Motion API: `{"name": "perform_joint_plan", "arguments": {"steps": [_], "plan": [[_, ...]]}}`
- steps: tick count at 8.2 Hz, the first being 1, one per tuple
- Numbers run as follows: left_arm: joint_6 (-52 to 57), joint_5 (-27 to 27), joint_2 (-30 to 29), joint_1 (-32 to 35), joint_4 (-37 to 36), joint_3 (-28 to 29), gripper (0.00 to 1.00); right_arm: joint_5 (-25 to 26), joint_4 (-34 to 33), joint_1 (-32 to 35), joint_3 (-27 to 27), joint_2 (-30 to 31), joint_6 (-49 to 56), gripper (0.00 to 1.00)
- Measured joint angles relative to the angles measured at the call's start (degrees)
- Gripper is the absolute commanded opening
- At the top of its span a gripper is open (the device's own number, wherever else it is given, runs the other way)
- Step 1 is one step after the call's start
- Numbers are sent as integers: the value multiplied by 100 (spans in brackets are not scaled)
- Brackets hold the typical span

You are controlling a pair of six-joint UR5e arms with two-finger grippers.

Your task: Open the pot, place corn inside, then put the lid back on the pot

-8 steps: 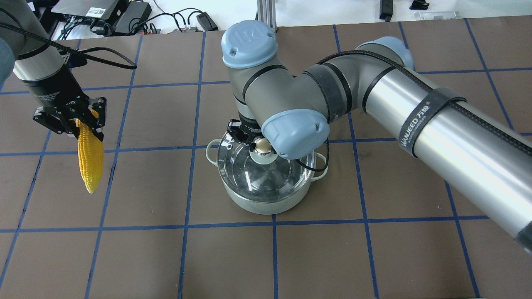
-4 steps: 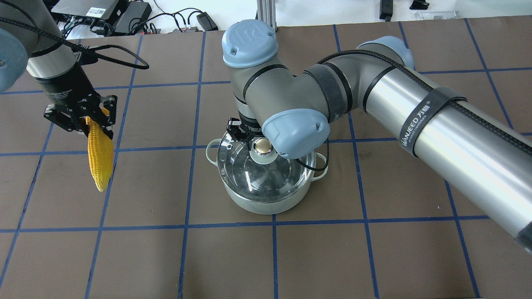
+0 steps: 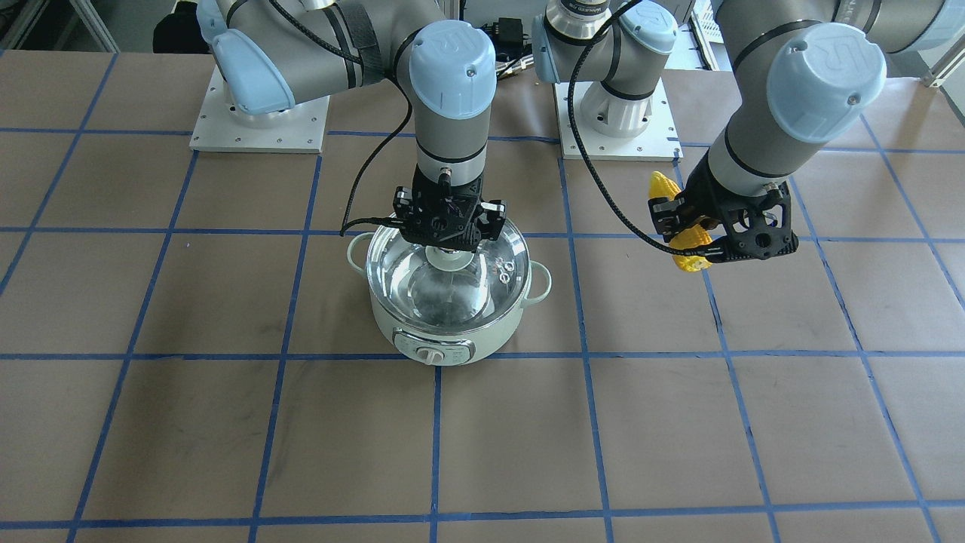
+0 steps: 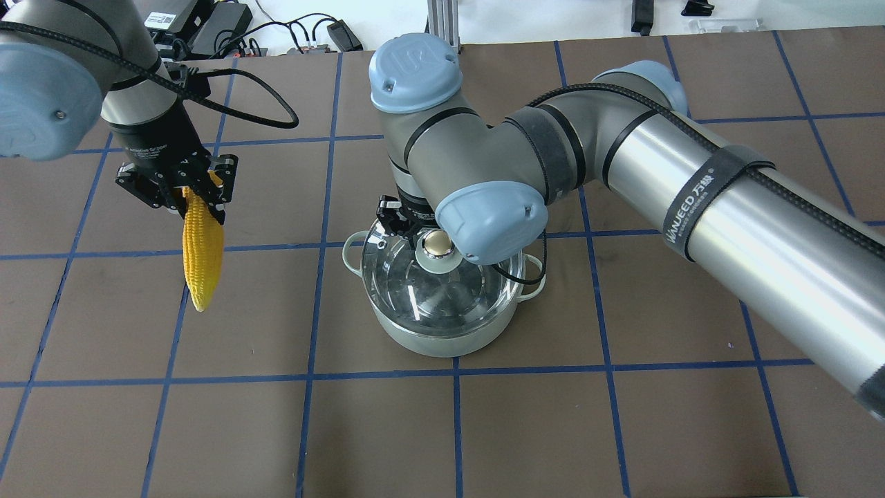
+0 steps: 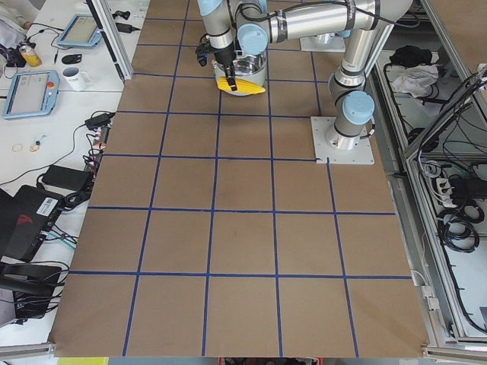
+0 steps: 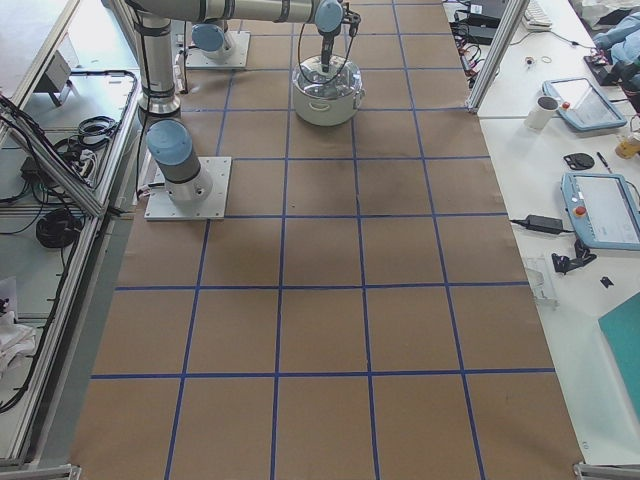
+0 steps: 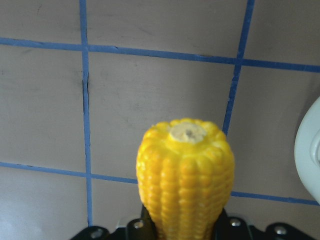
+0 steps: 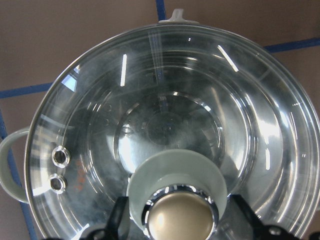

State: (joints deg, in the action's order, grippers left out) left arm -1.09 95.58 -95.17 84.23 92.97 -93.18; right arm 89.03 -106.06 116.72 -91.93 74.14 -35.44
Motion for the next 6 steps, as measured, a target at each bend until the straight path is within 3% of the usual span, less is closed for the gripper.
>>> {"name": "perform_joint_plan", "arguments": {"steps": [5,6], "plan": [[52,27,98,67,-68,10,0,5,-3,-11,1,-12,35,39],[60,31,94,67,-69,7,0,10,2,-16,1,-6,41,38]]}}
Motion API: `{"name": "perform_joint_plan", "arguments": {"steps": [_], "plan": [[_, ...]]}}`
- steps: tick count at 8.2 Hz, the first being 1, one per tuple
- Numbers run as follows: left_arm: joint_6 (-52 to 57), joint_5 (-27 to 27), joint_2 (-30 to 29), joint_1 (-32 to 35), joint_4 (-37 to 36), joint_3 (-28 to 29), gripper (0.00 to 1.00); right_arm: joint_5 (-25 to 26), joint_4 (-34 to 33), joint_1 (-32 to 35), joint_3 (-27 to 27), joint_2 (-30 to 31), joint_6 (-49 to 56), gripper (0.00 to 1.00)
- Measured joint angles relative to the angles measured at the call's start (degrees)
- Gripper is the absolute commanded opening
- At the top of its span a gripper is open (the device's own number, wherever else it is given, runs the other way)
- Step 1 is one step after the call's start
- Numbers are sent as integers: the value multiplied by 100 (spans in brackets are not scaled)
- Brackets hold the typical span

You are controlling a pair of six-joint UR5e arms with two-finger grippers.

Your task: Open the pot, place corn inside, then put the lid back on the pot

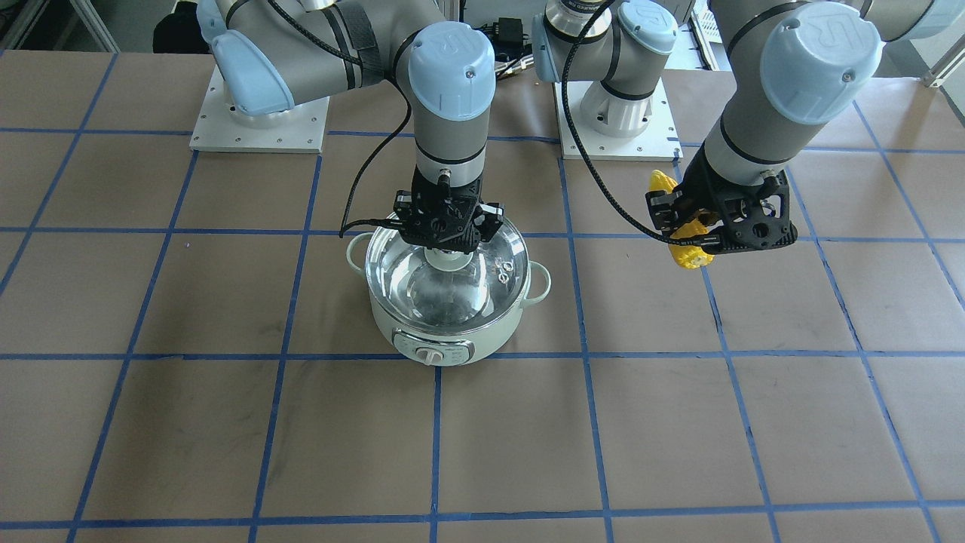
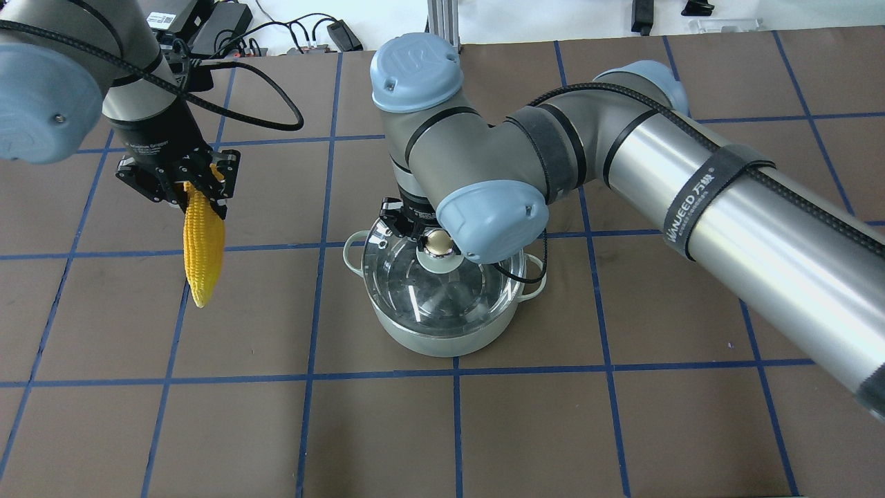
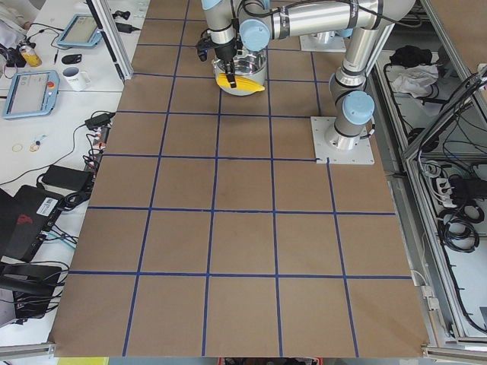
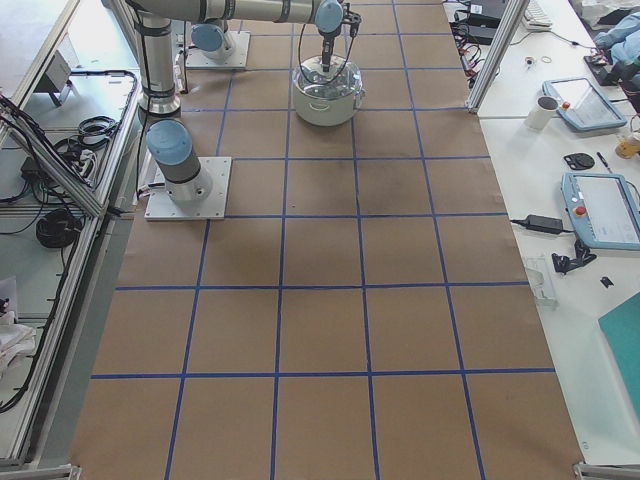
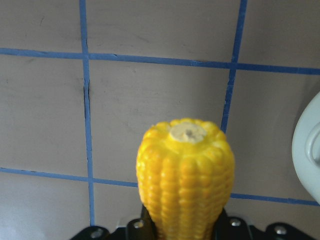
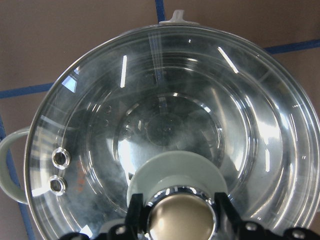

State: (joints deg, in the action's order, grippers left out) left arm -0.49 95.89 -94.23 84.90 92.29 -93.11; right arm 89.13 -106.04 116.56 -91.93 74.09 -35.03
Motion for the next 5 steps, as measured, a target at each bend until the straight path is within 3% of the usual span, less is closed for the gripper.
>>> {"name": "perform_joint_plan", "arguments": {"steps": [3,5], "plan": [[-34,-18,-13,1,0,-9,0,180,56,-96,56,144,93,38],[-72,-47,-32,22,-1,-10,0,151,427,-382,81,570,636,37]]}}
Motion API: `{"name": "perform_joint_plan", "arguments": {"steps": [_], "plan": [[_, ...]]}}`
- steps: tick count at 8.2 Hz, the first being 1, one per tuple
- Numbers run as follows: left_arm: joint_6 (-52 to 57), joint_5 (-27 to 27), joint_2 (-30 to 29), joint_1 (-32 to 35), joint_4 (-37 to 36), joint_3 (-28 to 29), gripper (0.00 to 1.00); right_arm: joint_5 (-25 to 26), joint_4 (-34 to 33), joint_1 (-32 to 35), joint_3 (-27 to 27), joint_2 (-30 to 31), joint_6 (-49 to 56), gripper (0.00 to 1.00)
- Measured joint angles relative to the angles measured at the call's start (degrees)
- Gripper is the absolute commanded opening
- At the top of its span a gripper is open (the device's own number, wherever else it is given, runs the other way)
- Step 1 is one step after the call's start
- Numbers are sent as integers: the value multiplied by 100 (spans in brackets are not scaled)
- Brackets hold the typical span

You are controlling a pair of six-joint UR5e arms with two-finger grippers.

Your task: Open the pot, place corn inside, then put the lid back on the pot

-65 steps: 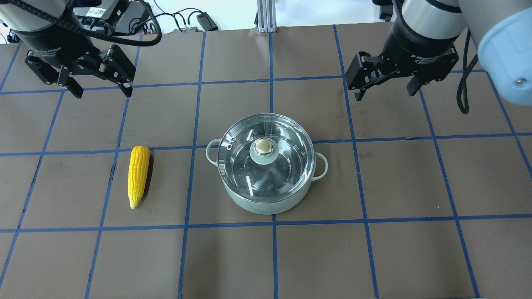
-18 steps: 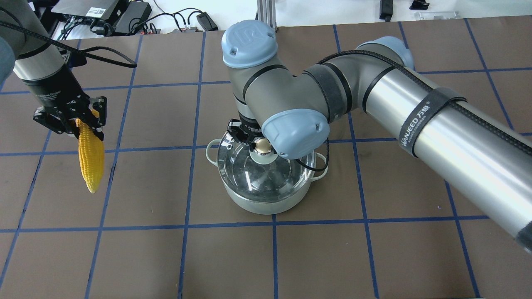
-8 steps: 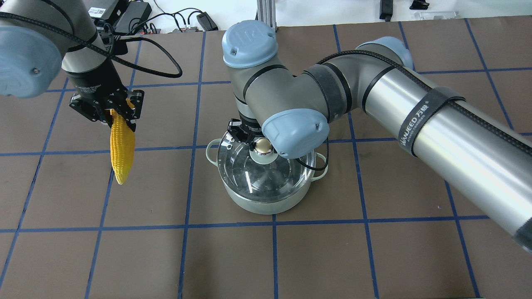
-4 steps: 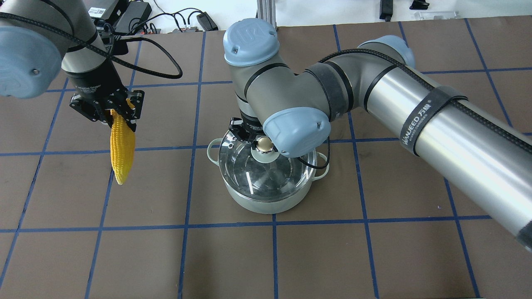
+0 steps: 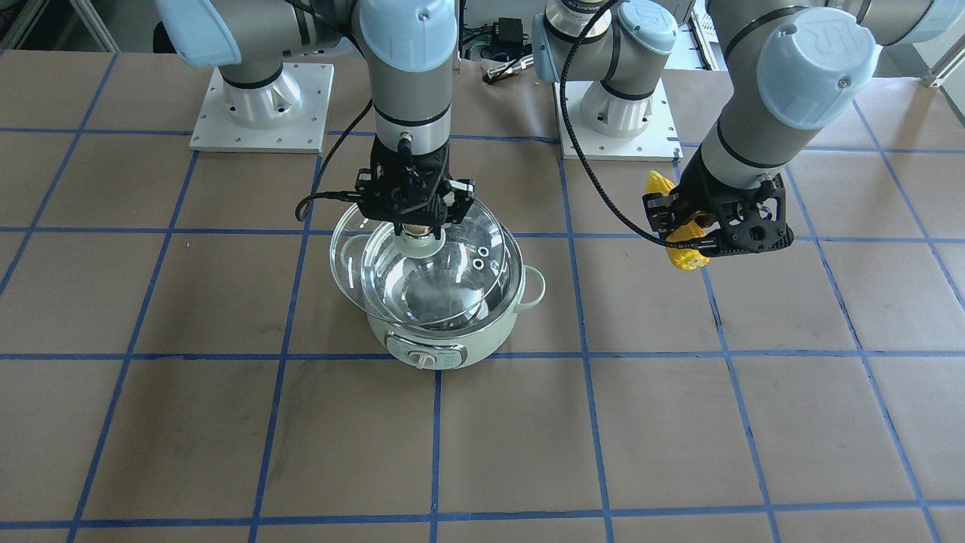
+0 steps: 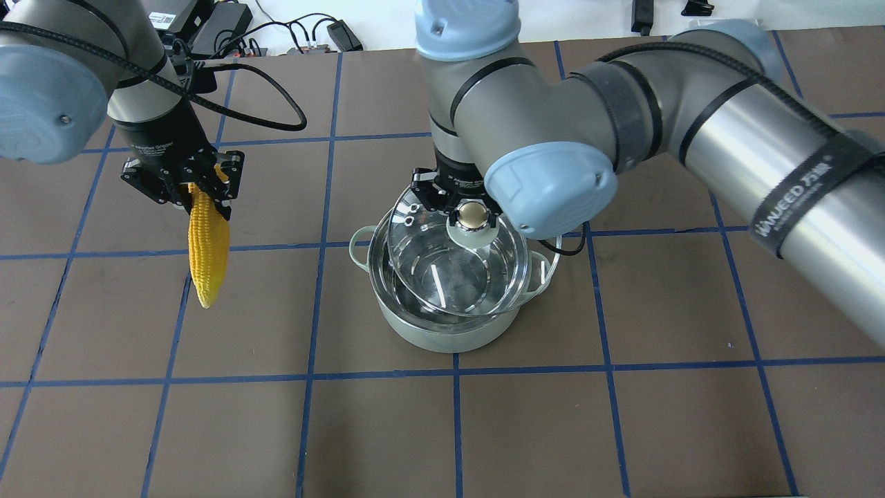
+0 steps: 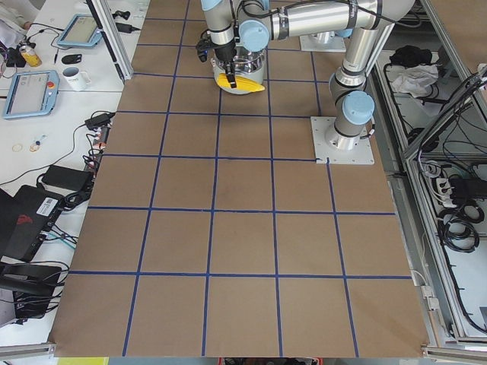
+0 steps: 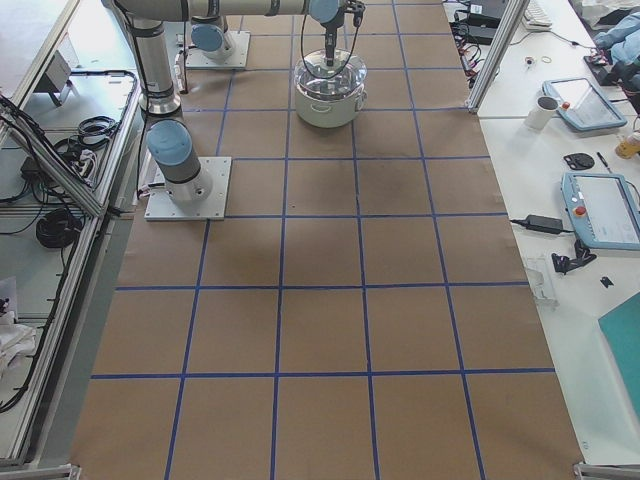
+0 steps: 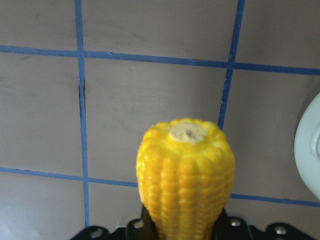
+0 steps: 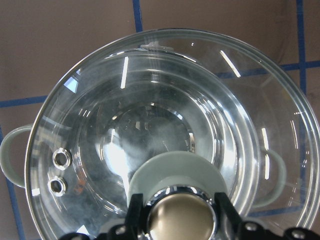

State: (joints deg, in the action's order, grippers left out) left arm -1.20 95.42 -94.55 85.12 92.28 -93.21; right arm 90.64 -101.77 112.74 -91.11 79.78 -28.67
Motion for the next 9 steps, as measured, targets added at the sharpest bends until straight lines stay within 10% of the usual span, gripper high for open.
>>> {"name": "perform_joint_plan", "arguments": {"steps": [9], "plan": [[-1747,-1361,-209,2160,-1145,3,0,-245,1884,-1918,83,1660,2377,36]]}}
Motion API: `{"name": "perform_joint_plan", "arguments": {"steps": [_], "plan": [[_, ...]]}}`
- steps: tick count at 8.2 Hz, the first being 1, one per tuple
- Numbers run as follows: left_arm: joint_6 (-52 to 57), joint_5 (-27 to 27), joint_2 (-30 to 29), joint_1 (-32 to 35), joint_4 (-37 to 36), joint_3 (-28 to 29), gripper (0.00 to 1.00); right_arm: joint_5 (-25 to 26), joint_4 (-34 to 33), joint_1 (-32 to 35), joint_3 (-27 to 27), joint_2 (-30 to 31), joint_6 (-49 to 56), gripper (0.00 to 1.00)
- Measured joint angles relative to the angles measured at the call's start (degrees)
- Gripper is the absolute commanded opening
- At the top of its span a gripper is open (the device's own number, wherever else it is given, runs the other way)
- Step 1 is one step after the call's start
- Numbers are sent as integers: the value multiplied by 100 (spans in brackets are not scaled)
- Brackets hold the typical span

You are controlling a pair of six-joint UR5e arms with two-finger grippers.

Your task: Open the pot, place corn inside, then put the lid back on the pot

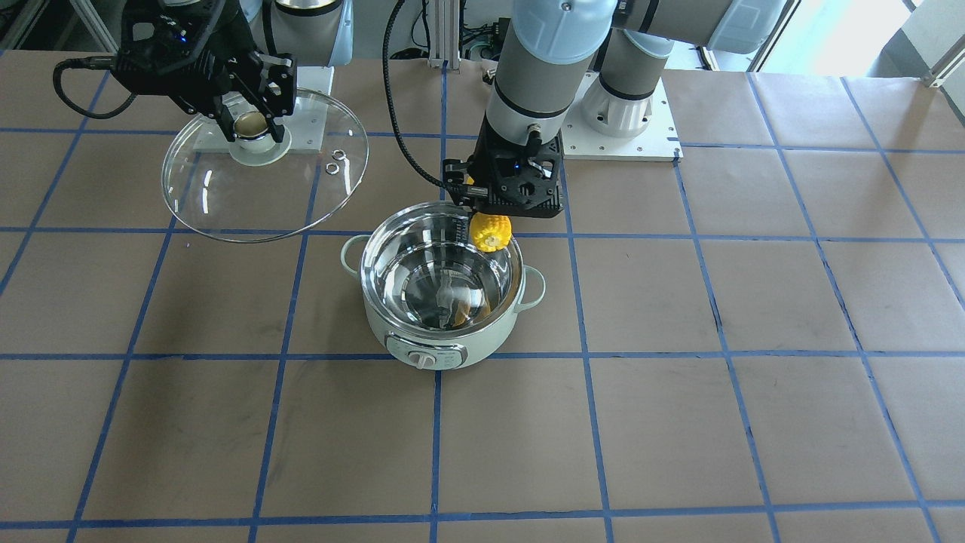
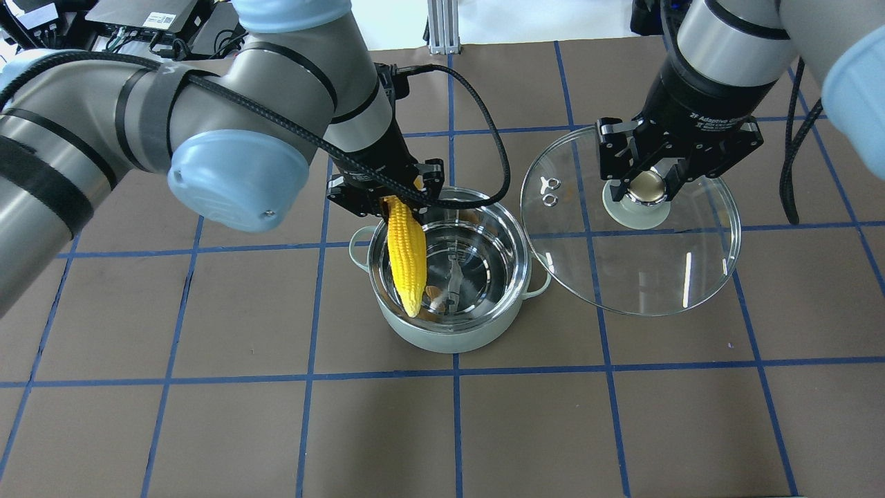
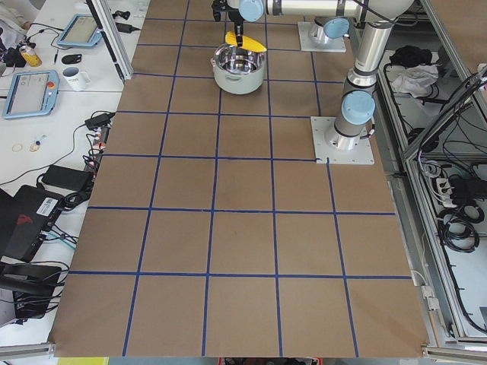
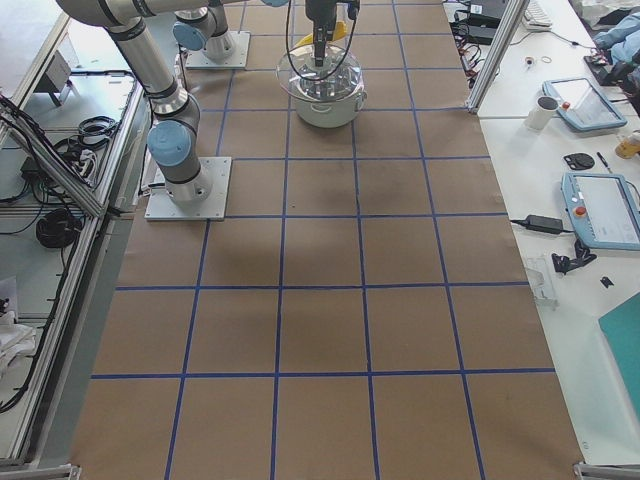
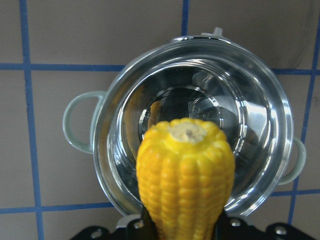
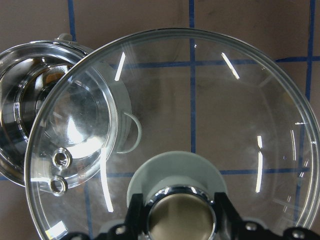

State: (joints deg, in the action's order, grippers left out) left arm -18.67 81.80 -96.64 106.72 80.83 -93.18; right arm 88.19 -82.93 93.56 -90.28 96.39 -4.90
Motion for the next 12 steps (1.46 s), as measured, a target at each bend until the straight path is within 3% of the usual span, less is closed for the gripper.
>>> {"name": "perform_joint_plan", "arguments": {"steps": [8,9,10,11,12], "plan": [[325,-180,-1081,319,-965,5,0,-17,276,-5,2,161,118,33],[328,-174,-1173,317,-1047,4,15,-8,308,-4,2,161,120,33],[329,-158,-1225,315,-1086,2,86,-1,334,-4,2,161,121,33],[330,-142,-1260,314,-1095,2,100,9,361,-4,2,161,121,32],[339,-128,-1275,308,-1096,5,100,37,424,-4,2,162,121,32]]}}
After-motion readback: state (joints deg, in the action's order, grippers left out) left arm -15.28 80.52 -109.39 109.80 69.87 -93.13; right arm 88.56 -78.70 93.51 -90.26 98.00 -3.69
